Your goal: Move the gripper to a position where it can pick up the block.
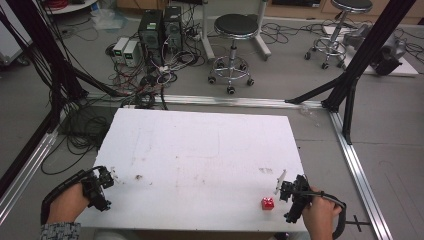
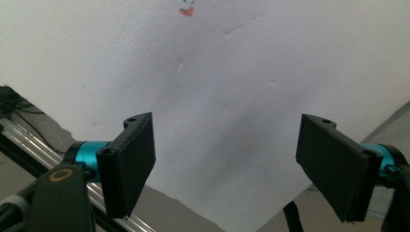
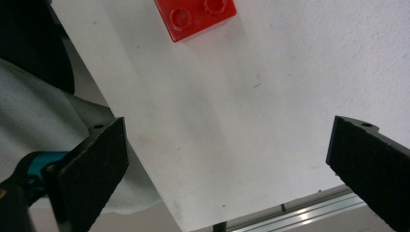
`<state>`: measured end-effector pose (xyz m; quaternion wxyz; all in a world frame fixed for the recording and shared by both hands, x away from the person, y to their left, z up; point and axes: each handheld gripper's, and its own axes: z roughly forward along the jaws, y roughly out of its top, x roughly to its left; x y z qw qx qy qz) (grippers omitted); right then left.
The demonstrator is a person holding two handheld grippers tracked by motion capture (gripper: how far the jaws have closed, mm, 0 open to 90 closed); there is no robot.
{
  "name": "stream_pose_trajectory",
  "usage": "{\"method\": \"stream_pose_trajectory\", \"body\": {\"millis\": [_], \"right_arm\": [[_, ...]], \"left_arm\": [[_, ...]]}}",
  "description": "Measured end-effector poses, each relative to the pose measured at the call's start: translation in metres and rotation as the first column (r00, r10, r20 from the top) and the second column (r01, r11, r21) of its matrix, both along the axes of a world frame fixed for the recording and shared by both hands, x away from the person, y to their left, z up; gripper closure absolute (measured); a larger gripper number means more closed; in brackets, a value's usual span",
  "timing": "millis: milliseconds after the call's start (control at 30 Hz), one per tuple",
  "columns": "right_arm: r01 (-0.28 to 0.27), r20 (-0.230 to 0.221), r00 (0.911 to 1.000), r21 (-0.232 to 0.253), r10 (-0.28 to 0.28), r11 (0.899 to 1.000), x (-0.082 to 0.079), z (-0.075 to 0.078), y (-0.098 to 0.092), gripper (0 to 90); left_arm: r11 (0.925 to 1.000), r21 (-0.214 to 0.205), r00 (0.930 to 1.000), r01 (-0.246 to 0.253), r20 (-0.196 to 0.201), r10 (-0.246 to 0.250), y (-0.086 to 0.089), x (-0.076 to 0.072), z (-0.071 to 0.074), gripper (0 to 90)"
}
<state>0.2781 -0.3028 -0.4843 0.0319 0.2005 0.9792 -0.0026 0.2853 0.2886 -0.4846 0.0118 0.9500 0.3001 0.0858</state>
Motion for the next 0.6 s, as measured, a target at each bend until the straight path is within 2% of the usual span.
{"method": "stream_pose_trajectory", "body": {"millis": [600], "right_arm": [[-0.017, 0.001, 0.9999, 0.017, 0.017, 1.0, 0.0028, 0.0051, -0.0043, 0.8]], "left_arm": [[1.0, -0.006, 1.0, 0.001, 0.005, -0.001, 0.0008, -0.0005, 0.0034, 22.1]]}}
